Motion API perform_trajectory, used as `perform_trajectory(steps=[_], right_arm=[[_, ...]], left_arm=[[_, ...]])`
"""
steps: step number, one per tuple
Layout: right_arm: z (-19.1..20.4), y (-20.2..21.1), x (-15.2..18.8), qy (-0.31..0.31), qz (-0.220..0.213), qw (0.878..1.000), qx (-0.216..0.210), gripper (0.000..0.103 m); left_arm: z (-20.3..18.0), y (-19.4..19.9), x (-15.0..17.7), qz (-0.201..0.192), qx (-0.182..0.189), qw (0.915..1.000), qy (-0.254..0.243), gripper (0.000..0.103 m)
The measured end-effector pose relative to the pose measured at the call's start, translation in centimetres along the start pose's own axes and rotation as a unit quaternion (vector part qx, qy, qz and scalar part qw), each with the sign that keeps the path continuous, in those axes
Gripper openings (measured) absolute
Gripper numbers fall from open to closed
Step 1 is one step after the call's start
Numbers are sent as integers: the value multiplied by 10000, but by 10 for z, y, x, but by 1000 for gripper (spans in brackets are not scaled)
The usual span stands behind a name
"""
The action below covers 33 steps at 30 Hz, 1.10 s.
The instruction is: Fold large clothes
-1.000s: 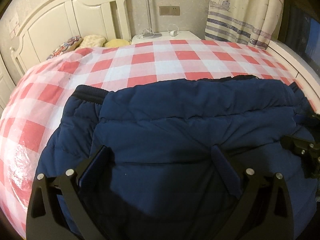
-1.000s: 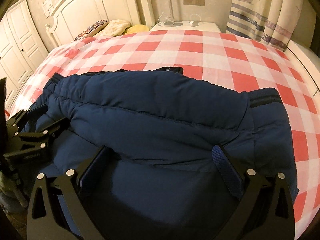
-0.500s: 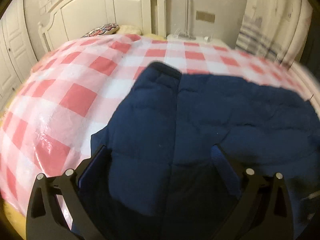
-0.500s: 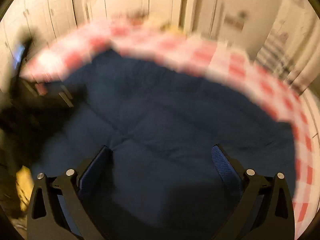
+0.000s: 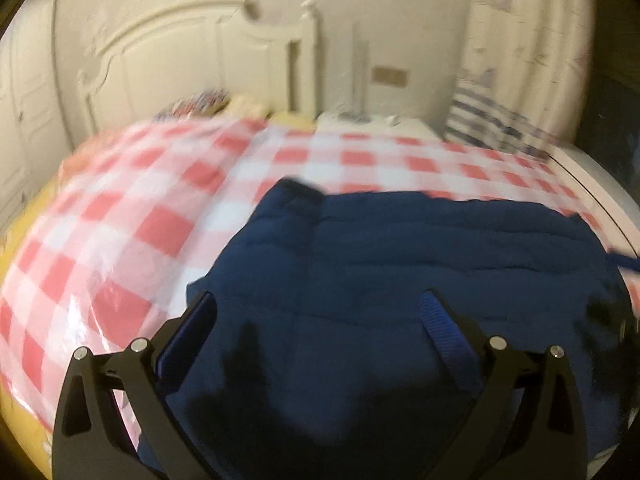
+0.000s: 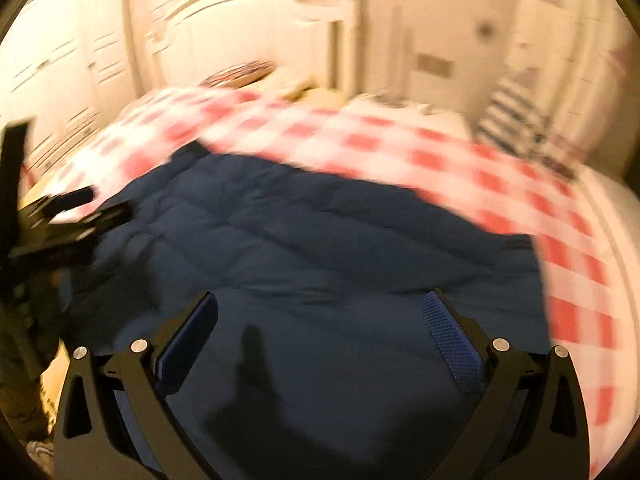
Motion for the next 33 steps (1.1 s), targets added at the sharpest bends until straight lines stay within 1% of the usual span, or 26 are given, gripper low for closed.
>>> perform_trajectory(steps=[1,2,3,4,5,6,7,10,12,15,16,17,18,19,20,21,22,23,24,25,26,27,29,30,31,33], right_arm=[[-18,1,7,-123,53,9997,182,98],[-32,0,14,-237,137,9991,311,98],[-53,-7,30,-454,347,9970,524,98],[-64,-13,40,-589,477,9955,575,98],[-73,-23,55,-874,567,9940,335,99],[-78,-29,62,-1177,424,9921,-54,99],[-83,-30,65,-1399,264,9894,-286,99],[-82,-34,64,-1335,348,9901,-246,99],[-84,-34,65,-1392,237,9895,-302,99],[-89,-29,68,-1607,-16,9854,-553,98],[-92,-26,67,-1691,-41,9841,-547,98],[-93,-22,65,-1724,-5,9844,-347,98],[-92,-16,62,-1648,40,9863,-10,98],[-83,-8,53,-1402,-14,9900,160,98],[-70,-1,45,-1187,-130,9928,59,98],[-50,8,34,-920,-255,9954,-112,98],[-36,12,28,-696,-302,9970,-176,98],[-13,16,21,-295,-266,9991,-161,98],[9,12,19,131,-88,9998,-119,98],[26,3,23,452,129,9989,-93,98],[36,-6,30,643,308,9974,-60,98],[41,-19,37,727,422,9965,20,99],[39,-28,39,558,206,9981,-151,99],[37,-29,40,446,216,9984,-287,99],[36,-28,41,428,240,9983,-310,99],[37,-29,41,499,248,9982,-216,99]], left_arm=[[-6,1,1,-45,-32,9999,-156,101],[-15,-5,6,-47,-134,9990,-429,101],[-16,-13,12,57,-225,9984,-511,101],[-16,-25,20,263,-291,9979,-509,101],[-14,-37,27,505,-231,9977,-399,101],[-12,-41,28,553,-69,9982,-238,101],[-10,-41,26,596,43,9981,-150,101],[-9,-45,27,671,150,9976,-67,101],[-8,-45,28,652,173,9977,-50,101],[-9,-46,29,672,171,9976,-44,101],[-8,-44,28,698,132,9975,-19,101],[-6,-40,26,686,-15,9976,46,100],[-5,-36,22,659,-49,9977,129,100],[-11,-27,18,625,192,9975,262,100],[-21,-17,13,590,482,9966,315,100],[-30,-8,9,500,582,9967,260,100],[-37,-2,6,401,576,9974,162,100],[-47,3,5,288,544,9981,2,101],[-60,3,8,239,488,9981,-278,101],[-69,-1,14,305,435,9975,-473,101],[-75,-10,23,454,357,9964,-621,101],[-78,-27,39,706,210,9948,-702,101],[-77,-32,42,571,323,9960,-598,101],[-76,-33,43,632,411,9957,-538,101],[-75,-34,44,678,451,9954,-505,101],[-73,-36,44,726,492,9950,-479,101]])
Point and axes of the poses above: each gripper's, at about its wrist camera, not at the fingertips, and y roughly against the way its jaws point, z to its left, x to its underside, the point moved 9 cm from there along -y, roughly the way its jaws point, and after that the axes turned 8 degrees about y, right-handed, at the moved point
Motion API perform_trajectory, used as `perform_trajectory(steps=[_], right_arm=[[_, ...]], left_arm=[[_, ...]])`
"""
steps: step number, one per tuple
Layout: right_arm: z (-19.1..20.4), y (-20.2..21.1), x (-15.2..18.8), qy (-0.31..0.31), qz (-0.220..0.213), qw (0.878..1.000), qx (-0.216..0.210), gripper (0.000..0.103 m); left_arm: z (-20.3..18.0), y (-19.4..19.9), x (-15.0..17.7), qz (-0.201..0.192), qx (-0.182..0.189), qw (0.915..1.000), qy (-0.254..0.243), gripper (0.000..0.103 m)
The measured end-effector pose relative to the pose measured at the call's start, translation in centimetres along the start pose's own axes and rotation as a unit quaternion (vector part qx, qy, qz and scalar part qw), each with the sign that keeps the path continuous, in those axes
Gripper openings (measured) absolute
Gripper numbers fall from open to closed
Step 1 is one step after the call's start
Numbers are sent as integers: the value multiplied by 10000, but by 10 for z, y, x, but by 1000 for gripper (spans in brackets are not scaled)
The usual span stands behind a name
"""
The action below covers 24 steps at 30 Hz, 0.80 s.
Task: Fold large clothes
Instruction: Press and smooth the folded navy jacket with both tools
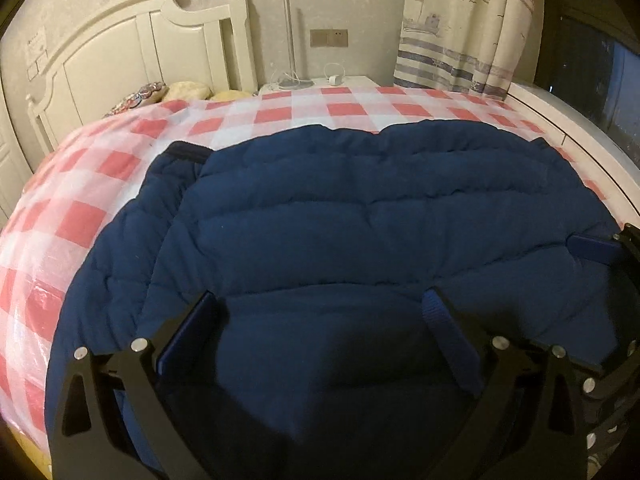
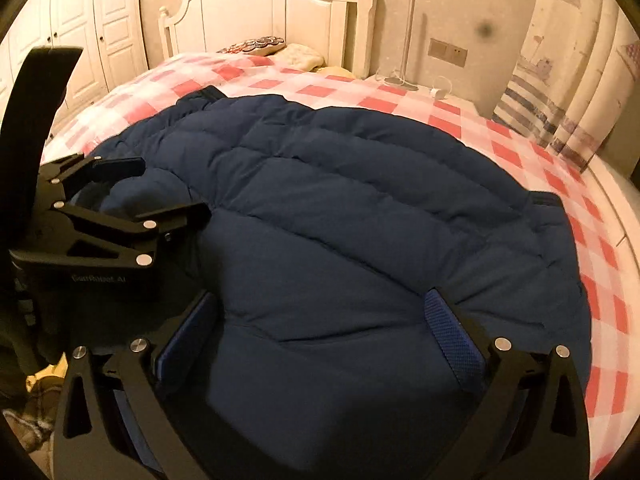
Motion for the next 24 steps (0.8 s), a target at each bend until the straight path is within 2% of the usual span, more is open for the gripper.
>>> perform_trajectory(steps=[3,5,8,11,12,14,18,24], right_arm=[[-3,14,2,-86,-13,9999,76,98],[-23,27,2,-241,-165,9992,275,98],[-63,50,18,-737,-344,9951,564,98],[-101,46,55,-1297,-136,9881,813,98],[-109,42,68,-1562,-147,9854,658,98],[-111,36,79,-1829,-329,9821,302,99],[-113,29,80,-1849,-333,9821,111,99],[-115,31,86,-1969,-467,9793,-7,98]], left_arm=[[9,11,1,-44,67,9999,77,101],[24,32,0,-277,84,9993,232,101],[75,51,2,-553,-353,9963,563,101],[125,40,19,-287,-637,9931,943,101],[136,31,27,-149,-510,9925,1104,101],[143,27,36,-127,71,9886,1495,101],[140,24,33,-152,-122,9911,1314,101],[140,24,36,-147,-15,9897,1422,101]])
Point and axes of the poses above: each gripper's, at about its wrist camera, not at the fingertips, and y roughly against the way its jaws point, z to its left, x to its underside, the point moved 9 cm from there along -y, roughly the way its jaws point, and after that the axes turned 8 degrees about y, right-handed, at the moved point
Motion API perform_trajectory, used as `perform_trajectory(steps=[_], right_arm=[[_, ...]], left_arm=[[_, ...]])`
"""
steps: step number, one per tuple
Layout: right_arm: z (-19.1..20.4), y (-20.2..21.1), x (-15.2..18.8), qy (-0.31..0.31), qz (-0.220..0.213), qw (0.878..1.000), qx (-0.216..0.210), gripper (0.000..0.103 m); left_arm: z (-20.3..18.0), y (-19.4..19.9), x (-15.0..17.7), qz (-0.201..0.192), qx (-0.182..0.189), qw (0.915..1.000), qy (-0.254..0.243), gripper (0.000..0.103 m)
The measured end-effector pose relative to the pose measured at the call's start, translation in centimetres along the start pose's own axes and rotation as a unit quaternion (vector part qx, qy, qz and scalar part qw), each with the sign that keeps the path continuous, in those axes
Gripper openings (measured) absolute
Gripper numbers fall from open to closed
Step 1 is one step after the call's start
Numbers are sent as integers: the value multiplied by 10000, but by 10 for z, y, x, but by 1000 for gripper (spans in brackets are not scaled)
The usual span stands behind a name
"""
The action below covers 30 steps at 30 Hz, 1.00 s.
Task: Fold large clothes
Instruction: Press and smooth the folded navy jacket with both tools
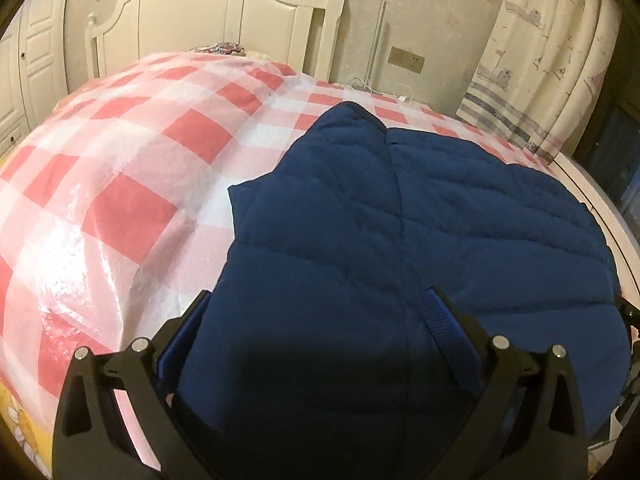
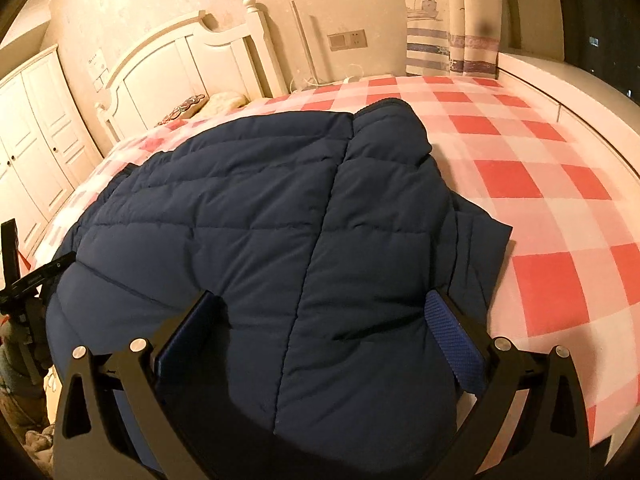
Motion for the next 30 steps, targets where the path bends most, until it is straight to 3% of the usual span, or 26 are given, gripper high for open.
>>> perform_trajectory(steps=[3,7,10,16,17,18,20,22,24,26,29,30], right_arm=[[9,23,-2,112,-103,9990,429,98],[49,58,3,706,-486,9959,283,98],[77,45,23,1217,-199,9920,273,98],[70,32,33,1065,-154,9942,27,98],[71,35,32,1054,-99,9943,151,98],[74,41,29,1027,-112,9943,277,98],[90,52,22,1176,-338,9922,223,98],[110,58,13,1431,-559,9880,153,98],[136,49,11,1767,-532,9828,-8,98],[153,34,15,2070,-382,9776,61,98],[155,17,23,2224,-389,9742,43,99],[153,16,25,2210,-387,9745,-39,99]], left_arm=[[0,21,2,-164,-33,9998,80,99],[-11,51,16,-576,-196,9975,-362,99],[-12,49,30,-615,-555,9940,-721,101],[-9,43,31,-567,-564,9944,-695,101],[-8,51,28,-631,-667,9939,-606,92],[-10,64,23,-781,-681,9931,-541,90],[-31,92,14,-1130,-352,9909,-633,92],[-68,114,10,-1464,-132,9832,-1078,97],[-101,109,17,-1342,104,9803,-1446,101],[-122,79,31,-968,23,9810,-1679,101],[-124,31,55,-440,-129,9832,-1768,101],[-121,27,57,-510,-23,9836,-1731,101]])
Point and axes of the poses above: each gripper's, at about its wrist camera, not at the fingertips, and y roughly against the way its jaws point, z to its left, x to its underside, the point moved 9 cm from there along -y, roughly the way its jaws point, and after that the axes turned 8 degrees about y, right-handed, at the moved point
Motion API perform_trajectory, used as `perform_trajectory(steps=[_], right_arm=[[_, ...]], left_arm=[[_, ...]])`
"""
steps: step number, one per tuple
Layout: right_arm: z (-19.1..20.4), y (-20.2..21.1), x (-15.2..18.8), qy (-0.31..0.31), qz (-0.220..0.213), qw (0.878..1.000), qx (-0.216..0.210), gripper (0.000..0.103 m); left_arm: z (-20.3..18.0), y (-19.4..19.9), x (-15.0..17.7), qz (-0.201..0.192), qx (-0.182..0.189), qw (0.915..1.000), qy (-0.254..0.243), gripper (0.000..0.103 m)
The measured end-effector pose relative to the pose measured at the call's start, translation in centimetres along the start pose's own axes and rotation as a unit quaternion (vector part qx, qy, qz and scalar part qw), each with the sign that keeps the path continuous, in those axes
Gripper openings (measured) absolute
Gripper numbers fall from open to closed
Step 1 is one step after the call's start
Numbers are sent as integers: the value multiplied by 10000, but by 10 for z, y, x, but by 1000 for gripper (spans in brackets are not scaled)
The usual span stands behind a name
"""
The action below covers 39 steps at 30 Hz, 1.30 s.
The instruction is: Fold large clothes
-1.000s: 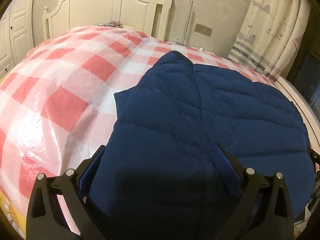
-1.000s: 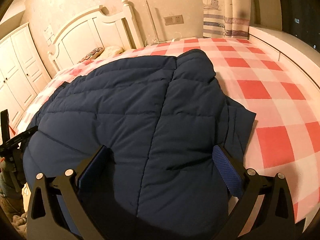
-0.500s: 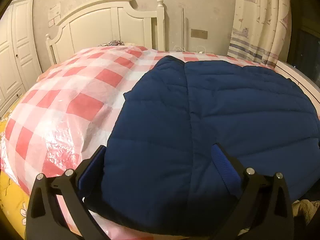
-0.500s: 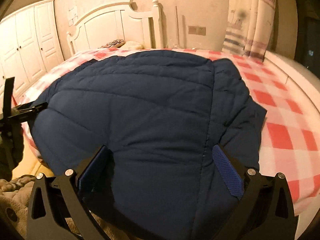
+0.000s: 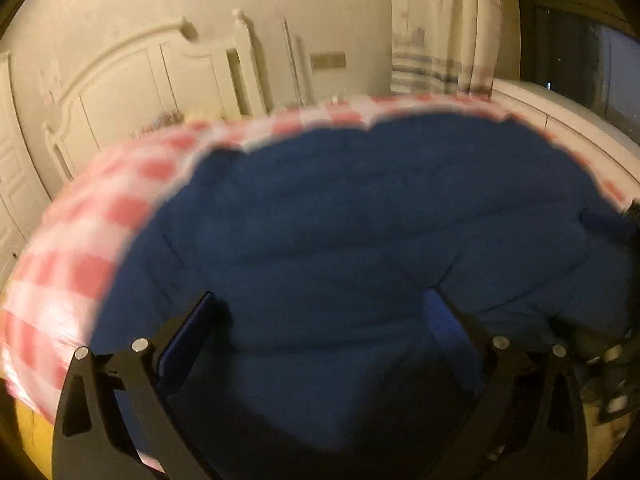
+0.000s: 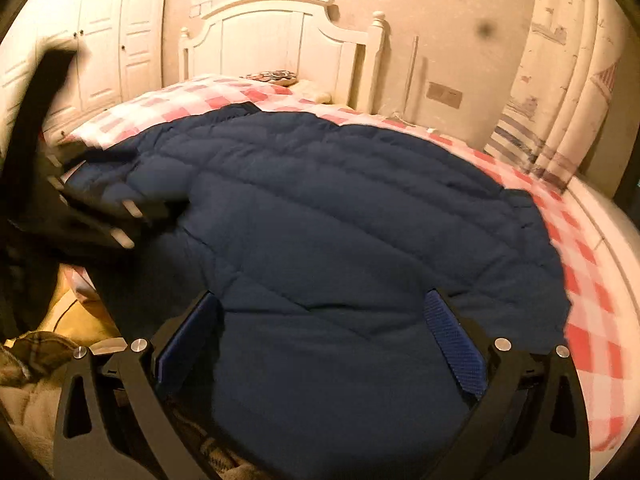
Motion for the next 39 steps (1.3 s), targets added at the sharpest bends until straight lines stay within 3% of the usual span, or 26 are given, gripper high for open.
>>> perform_trajectory(steps=[4,9,11,12,13,15,17,23,25,28,31,34,39], right_arm=[[-8,12,1,-89,72,9999,-23,98],[-63,47,3,-727,-277,9952,586,98],[-91,42,24,-1103,-18,9905,822,98],[-102,35,37,-1291,155,9875,888,99],[-107,26,50,-1606,127,9852,579,99],[-110,20,58,-1980,-62,9799,247,99],[-109,18,57,-1851,1,9822,310,99],[-111,18,57,-1942,88,9806,241,99],[-114,19,48,-1956,285,9794,399,99],[-108,24,21,-1746,67,9835,465,99],[-103,10,-1,-1465,155,9875,558,99],[-101,-22,1,-1318,548,9882,551,99],[-103,-11,9,-1478,506,9870,388,98]], left_arm=[[12,9,3,103,-27,9999,-21,101],[60,34,1,-129,-443,9983,360,101],[82,23,8,74,-662,9964,520,101],[90,16,14,201,-594,9961,615,101],[92,15,15,145,-501,9966,632,101],[89,15,15,75,-657,9968,456,101],[87,14,15,33,-797,9961,385,101],[88,13,17,23,-737,9964,421,101],[86,12,17,32,-747,9963,416,101],[86,12,16,21,-739,9963,428,101],[86,11,16,15,-737,9964,426,101],[85,11,16,12,-720,9965,436,101],[84,11,17,-10,-682,9967,440,101]])
Point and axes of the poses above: each gripper's, at about its wrist camera, not at the fingertips, and y roughly against the way its jaws point, z to its left, x to its underside, the point moved 9 cm from there along -y, roughly the way its jaws point, and after that the axes turned 8 degrees about y, right-handed, at the moved point
